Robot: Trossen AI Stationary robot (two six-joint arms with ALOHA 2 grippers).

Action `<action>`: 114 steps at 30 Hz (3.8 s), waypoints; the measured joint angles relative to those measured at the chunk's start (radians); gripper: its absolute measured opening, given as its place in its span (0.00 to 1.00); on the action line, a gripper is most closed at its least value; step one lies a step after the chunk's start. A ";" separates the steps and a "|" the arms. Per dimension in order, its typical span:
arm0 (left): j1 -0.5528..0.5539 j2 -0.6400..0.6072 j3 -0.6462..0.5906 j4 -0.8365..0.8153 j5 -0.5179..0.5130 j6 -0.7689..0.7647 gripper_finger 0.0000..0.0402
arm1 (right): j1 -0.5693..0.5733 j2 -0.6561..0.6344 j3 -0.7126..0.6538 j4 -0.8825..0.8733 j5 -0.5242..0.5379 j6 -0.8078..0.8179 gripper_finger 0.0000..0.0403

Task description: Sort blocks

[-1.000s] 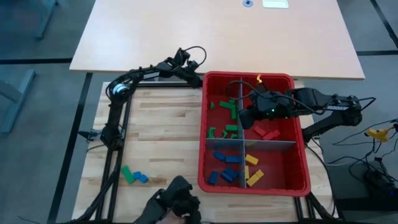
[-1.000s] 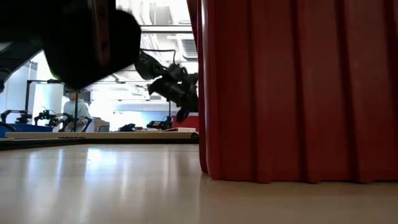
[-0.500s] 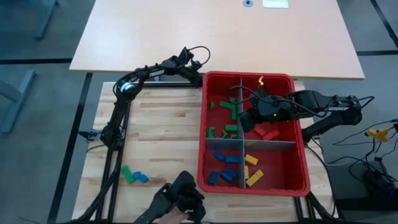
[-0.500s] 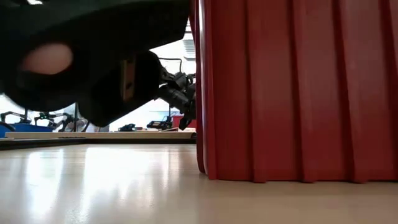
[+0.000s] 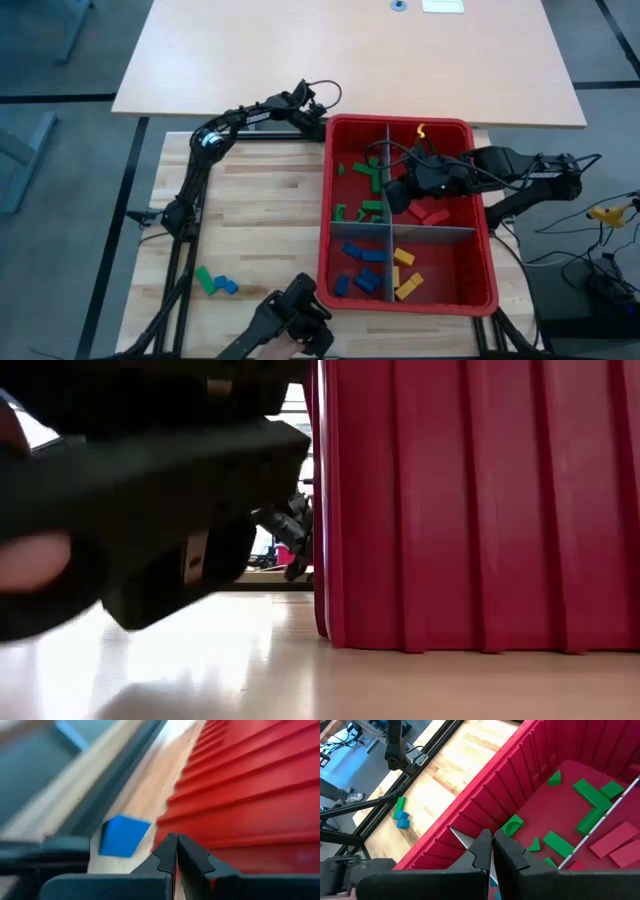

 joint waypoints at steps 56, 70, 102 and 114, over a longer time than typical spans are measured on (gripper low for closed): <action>-0.078 0.022 0.104 -0.294 -0.516 0.520 0.00 | 0.043 0.000 0.000 -0.119 0.023 0.008 0.00; -0.058 0.019 0.095 -0.160 -0.418 0.522 0.00 | 0.043 0.000 0.000 -0.181 0.024 0.010 0.00; -0.023 -0.115 0.051 -0.242 -0.504 0.459 0.00 | 0.041 -0.007 0.000 -0.190 0.036 -0.015 0.00; -0.042 -0.477 -0.259 -0.354 -0.534 0.416 0.00 | 0.041 -0.007 0.000 -0.183 0.107 -0.095 0.00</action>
